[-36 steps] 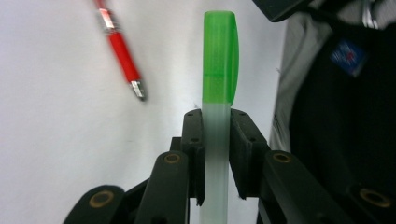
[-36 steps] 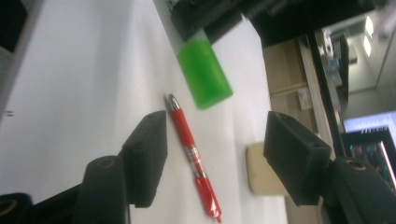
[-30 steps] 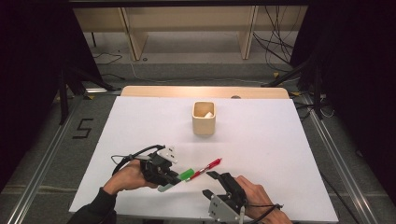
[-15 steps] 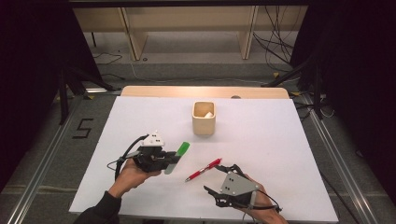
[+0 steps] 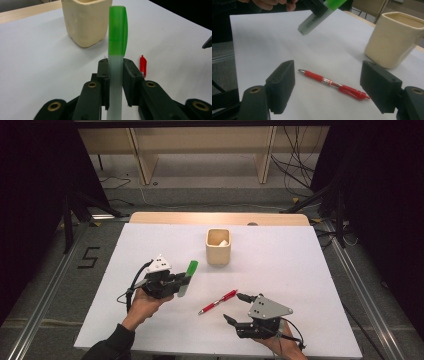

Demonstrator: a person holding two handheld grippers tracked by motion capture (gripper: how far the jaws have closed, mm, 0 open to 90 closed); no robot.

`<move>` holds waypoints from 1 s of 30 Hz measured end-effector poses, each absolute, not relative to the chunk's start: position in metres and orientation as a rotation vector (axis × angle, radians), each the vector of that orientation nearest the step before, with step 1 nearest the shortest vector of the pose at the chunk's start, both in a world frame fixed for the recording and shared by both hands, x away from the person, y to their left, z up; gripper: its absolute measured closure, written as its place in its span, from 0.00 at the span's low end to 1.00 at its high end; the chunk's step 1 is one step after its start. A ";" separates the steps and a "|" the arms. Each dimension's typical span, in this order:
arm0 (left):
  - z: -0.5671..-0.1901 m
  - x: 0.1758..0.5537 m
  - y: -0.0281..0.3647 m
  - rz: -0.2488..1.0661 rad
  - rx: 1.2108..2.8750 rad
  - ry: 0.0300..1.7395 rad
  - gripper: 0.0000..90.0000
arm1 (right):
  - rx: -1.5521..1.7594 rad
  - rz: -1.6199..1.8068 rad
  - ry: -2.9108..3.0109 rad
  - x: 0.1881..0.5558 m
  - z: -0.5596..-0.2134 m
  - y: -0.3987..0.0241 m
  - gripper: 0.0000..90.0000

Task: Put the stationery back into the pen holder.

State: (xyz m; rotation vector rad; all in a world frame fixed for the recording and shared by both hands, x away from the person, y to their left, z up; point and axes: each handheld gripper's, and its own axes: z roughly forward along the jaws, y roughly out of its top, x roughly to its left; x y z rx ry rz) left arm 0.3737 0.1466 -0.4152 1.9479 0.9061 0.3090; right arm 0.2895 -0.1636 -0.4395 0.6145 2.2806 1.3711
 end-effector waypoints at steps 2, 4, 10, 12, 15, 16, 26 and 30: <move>-0.415 0.376 0.146 0.325 1.937 0.908 0.86 | 0.633 1.379 2.272 0.290 -0.439 -0.167 0.30; -0.415 0.380 0.145 0.323 1.926 0.915 0.86 | 0.668 1.404 2.266 0.292 -0.440 -0.170 0.30; -0.412 0.390 0.140 0.341 1.893 0.932 0.86 | 0.777 1.440 2.263 0.294 -0.442 -0.177 0.29; -0.410 0.394 0.138 0.341 1.890 0.933 0.86 | 0.806 1.435 2.263 0.294 -0.444 -0.179 0.28; -0.407 0.399 0.135 0.351 1.884 0.934 0.86 | 0.828 1.444 2.262 0.293 -0.444 -0.182 0.28; -0.405 0.402 0.134 0.351 1.880 0.933 0.86 | 0.856 1.457 2.254 0.292 -0.444 -0.185 0.28; -0.390 0.429 0.119 0.362 1.829 0.955 0.86 | 0.908 1.481 2.240 0.289 -0.443 -0.192 0.27; -0.387 0.439 0.116 0.350 1.831 0.961 0.86 | 0.910 1.484 2.235 0.287 -0.443 -0.195 0.27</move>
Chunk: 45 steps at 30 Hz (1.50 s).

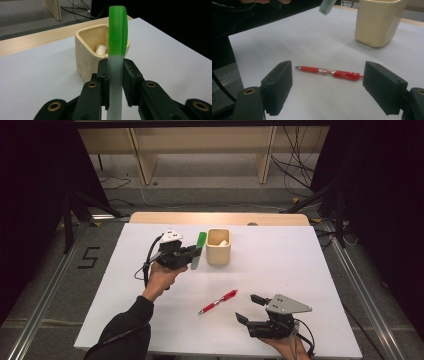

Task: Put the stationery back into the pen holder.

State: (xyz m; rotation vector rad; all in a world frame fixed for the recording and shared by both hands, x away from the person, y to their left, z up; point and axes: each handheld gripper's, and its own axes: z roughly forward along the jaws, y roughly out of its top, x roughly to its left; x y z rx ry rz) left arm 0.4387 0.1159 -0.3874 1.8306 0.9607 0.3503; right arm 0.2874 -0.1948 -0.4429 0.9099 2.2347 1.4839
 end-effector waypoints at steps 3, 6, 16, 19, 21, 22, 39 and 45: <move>-0.386 0.443 0.115 0.355 1.831 0.970 0.86 | 0.915 1.480 2.233 0.287 -0.443 -0.196 0.28; -0.382 0.449 0.113 0.360 1.824 0.975 0.86 | 0.908 1.475 2.233 0.287 -0.443 -0.196 0.28; -0.369 0.465 0.098 0.378 1.825 0.964 0.86 | 0.918 1.473 2.227 0.291 -0.445 -0.196 0.28; -0.366 0.469 0.095 0.371 1.809 0.969 0.86 | 0.916 1.484 2.223 0.290 -0.444 -0.196 0.28; -0.362 0.472 0.092 0.370 1.803 0.964 0.86 | 0.920 1.491 2.216 0.290 -0.444 -0.197 0.28; -0.362 0.472 0.092 0.370 1.803 0.964 0.86 | 0.920 1.496 2.217 0.290 -0.444 -0.197 0.28; -0.359 0.499 0.074 0.394 1.790 0.989 0.86 | 0.910 1.491 2.233 0.290 -0.446 -0.195 0.28; -0.362 0.504 0.069 0.394 1.790 0.997 0.86 | 0.908 1.490 2.238 0.290 -0.446 -0.195 0.28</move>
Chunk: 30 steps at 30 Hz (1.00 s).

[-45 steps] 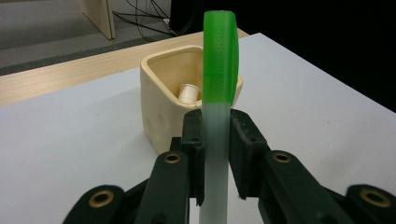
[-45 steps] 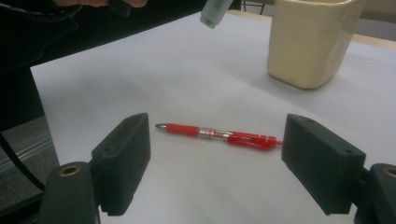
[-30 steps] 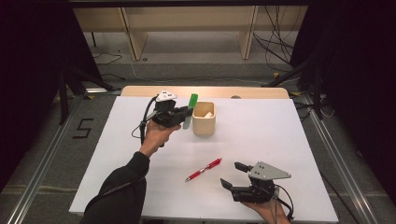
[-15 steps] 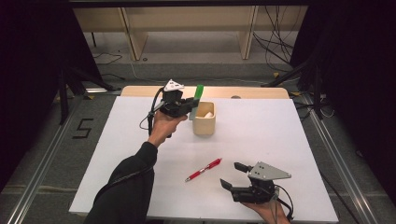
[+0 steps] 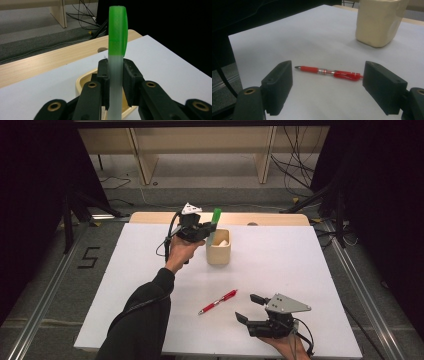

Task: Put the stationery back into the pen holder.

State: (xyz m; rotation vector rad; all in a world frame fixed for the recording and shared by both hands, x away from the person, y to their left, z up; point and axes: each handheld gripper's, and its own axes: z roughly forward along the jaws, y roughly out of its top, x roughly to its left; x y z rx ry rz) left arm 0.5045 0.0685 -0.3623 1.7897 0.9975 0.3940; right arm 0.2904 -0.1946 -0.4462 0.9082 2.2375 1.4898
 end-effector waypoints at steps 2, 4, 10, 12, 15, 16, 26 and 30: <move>-0.361 0.506 0.066 0.394 1.784 1.000 0.86 | 0.909 1.487 2.238 0.290 -0.446 -0.194 0.28; -0.359 0.508 0.064 0.396 1.784 0.999 0.86 | 0.907 1.491 2.238 0.290 -0.446 -0.195 0.28; -0.359 0.514 0.057 0.414 1.795 1.000 0.86 | 0.902 1.488 2.242 0.290 -0.447 -0.194 0.28; -0.361 0.515 0.056 0.413 1.795 1.005 0.86 | 0.899 1.487 2.244 0.290 -0.447 -0.194 0.28; -0.364 0.516 0.054 0.417 1.794 1.008 0.86 | 0.896 1.487 2.245 0.290 -0.446 -0.194 0.28; -0.365 0.516 0.054 0.422 1.797 1.007 0.86 | 0.896 1.487 2.245 0.290 -0.446 -0.194 0.28; -0.378 0.522 0.047 0.423 1.803 1.021 0.86 | 0.889 1.483 2.254 0.290 -0.447 -0.193 0.28; -0.382 0.522 0.043 0.422 1.809 1.020 0.86 | 0.886 1.487 2.251 0.290 -0.447 -0.193 0.28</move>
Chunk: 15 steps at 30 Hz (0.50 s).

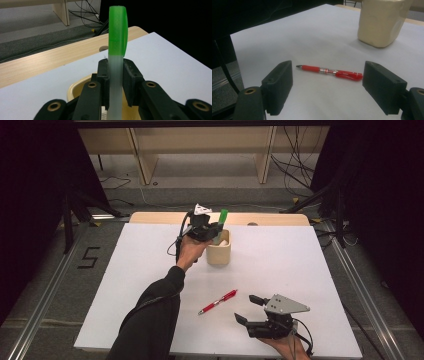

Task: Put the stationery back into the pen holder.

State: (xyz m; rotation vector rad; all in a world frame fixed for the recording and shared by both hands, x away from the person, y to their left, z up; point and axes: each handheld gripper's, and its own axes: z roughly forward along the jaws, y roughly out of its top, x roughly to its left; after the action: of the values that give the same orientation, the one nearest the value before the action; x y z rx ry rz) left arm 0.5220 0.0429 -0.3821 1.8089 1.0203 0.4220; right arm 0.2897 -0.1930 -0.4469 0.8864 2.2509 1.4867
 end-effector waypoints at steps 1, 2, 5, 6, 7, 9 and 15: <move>-0.383 0.522 0.042 0.424 1.813 1.021 0.86 | 0.887 1.486 2.252 0.290 -0.447 -0.193 0.28; -0.384 0.522 0.042 0.422 1.815 1.020 0.86 | 0.888 1.486 2.253 0.290 -0.447 -0.193 0.28; -0.386 0.523 0.042 0.417 1.814 1.023 0.85 | 0.884 1.488 2.253 0.289 -0.447 -0.193 0.28; -0.387 0.523 0.042 0.419 1.816 1.026 0.85 | 0.884 1.488 2.253 0.289 -0.447 -0.193 0.28; -0.389 0.524 0.041 0.414 1.815 1.029 0.85 | 0.881 1.488 2.254 0.289 -0.447 -0.193 0.28; -0.391 0.524 0.041 0.411 1.817 1.034 0.85 | 0.878 1.489 2.255 0.289 -0.447 -0.193 0.28; -0.378 0.518 0.046 0.353 1.824 1.038 0.39 | 0.888 1.487 2.255 0.290 -0.447 -0.193 0.28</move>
State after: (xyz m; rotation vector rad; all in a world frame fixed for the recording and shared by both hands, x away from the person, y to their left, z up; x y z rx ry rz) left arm 0.5181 0.0463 -0.3782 1.8241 1.0375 0.3532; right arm 0.2900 -0.1931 -0.4469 0.8879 2.2552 1.4867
